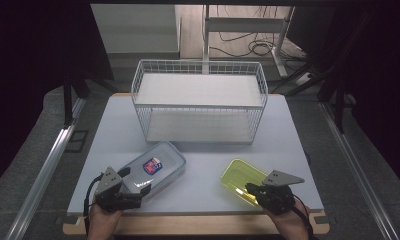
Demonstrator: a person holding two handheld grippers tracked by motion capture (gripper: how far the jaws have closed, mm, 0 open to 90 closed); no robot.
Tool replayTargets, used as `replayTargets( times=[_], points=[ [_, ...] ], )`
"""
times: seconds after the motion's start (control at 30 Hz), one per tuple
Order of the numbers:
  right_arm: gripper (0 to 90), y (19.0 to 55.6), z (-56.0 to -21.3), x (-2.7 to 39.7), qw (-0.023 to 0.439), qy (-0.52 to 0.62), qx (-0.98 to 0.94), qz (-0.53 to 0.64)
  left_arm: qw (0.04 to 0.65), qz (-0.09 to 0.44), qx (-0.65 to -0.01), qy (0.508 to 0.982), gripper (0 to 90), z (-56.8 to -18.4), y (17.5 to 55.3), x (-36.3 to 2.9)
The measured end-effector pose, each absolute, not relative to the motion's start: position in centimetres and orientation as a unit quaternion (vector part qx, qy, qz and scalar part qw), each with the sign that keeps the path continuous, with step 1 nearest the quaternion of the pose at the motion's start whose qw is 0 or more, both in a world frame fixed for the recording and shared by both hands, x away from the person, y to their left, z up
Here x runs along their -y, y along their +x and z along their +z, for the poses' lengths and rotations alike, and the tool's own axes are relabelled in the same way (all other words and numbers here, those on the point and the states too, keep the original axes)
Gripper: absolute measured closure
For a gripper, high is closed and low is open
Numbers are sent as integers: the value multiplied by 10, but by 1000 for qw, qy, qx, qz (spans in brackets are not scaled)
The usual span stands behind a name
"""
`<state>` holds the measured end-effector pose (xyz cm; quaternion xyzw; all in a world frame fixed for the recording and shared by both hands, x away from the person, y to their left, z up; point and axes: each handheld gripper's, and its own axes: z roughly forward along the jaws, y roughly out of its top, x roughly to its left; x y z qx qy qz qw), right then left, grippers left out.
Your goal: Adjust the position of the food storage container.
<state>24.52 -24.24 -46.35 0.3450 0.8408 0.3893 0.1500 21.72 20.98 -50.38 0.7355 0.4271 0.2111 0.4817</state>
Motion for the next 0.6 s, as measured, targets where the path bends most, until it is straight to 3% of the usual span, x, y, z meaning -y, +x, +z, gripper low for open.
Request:
replayTargets(
  times=[0.6],
  points=[
    [897,239,-483,233,101,307,-887,329,481,204,-430,736,69,-505,218,-211]
  ],
)
